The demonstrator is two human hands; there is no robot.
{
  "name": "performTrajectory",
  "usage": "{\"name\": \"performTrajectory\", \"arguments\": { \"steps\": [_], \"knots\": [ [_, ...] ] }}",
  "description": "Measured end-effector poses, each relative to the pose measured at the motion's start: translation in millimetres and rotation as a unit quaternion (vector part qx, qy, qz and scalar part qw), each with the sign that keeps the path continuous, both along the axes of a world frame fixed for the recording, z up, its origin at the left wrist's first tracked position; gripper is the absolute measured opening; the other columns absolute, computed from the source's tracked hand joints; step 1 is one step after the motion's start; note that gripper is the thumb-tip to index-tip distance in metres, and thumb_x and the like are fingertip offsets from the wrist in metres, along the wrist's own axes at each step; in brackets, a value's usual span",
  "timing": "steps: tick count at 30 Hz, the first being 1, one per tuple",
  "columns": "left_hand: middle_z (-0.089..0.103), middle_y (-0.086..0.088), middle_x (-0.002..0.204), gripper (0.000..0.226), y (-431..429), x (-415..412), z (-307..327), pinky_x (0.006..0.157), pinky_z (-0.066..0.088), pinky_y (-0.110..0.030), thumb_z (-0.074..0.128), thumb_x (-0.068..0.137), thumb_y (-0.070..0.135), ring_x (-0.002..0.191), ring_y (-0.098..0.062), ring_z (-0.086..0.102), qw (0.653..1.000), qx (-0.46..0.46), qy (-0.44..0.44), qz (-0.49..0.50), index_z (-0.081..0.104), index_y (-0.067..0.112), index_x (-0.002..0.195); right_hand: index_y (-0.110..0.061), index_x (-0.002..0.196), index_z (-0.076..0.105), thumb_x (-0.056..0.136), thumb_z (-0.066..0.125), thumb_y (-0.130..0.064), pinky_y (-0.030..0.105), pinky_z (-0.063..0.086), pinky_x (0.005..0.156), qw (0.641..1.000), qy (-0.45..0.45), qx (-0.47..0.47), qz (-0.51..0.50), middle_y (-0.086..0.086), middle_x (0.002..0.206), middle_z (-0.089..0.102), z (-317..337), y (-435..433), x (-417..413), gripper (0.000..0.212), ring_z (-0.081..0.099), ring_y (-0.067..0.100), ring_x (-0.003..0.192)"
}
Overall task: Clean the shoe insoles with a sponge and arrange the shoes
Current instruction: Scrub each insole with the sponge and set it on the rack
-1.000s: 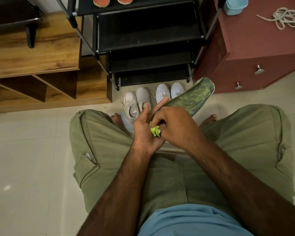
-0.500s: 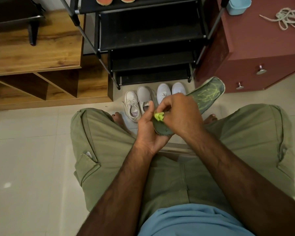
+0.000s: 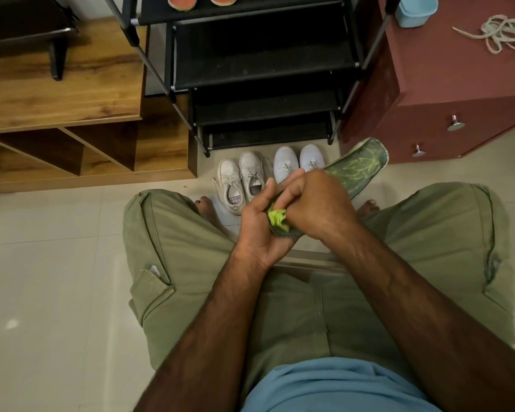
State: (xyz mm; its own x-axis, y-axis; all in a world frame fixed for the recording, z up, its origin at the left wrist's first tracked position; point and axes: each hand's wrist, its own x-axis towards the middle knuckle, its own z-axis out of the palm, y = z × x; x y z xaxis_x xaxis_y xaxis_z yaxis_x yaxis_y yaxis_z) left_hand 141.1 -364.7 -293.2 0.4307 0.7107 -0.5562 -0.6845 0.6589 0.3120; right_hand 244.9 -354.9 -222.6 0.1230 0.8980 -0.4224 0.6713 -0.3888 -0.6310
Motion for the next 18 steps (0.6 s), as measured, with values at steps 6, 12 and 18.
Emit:
{"name": "performTrajectory", "arguments": {
  "steps": [6, 12, 18],
  "knots": [
    [0.054, -0.022, 0.147, 0.051, 0, -1, 1, 0.107, 0.048, -0.051, 0.039, 0.102, 0.018, 0.132, -0.036, 0.055, 1.000, 0.003, 0.006, 0.006, 0.047, 0.005, 0.151, -0.028, 0.087, 0.080, 0.086, 0.074, -0.018, 0.037, 0.061, 0.077, 0.995, -0.091, -0.008, 0.046, -0.007, 0.085, 0.076, 4, 4, 14, 0.012, 0.069, 0.014, 0.081],
    [0.047, -0.032, 0.146, 0.071, 2, 0, 3, 0.118, 0.032, -0.057, 0.044, 0.084, 0.012, 0.128, -0.042, 0.048, 0.999, 0.013, -0.013, 0.033, 0.038, -0.003, 0.152, -0.020, 0.093, 0.077, 0.077, 0.066, 0.018, 0.031, 0.060, 0.064, 0.969, 0.238, 0.020, -0.066, 0.010, 0.086, 0.073, 4, 3, 45, 0.043, 0.071, 0.020, 0.073],
    [0.059, -0.025, 0.128, 0.055, 1, -1, 5, 0.114, 0.036, -0.049, 0.049, 0.087, 0.021, 0.112, -0.036, 0.059, 0.998, 0.011, -0.048, 0.033, 0.054, -0.003, 0.136, -0.014, 0.095, 0.080, 0.079, 0.062, 0.023, 0.035, 0.063, 0.085, 0.932, 0.349, 0.016, -0.099, 0.017, 0.096, 0.077, -6, -3, 49, 0.044, 0.075, 0.028, 0.090]
  ]
}}
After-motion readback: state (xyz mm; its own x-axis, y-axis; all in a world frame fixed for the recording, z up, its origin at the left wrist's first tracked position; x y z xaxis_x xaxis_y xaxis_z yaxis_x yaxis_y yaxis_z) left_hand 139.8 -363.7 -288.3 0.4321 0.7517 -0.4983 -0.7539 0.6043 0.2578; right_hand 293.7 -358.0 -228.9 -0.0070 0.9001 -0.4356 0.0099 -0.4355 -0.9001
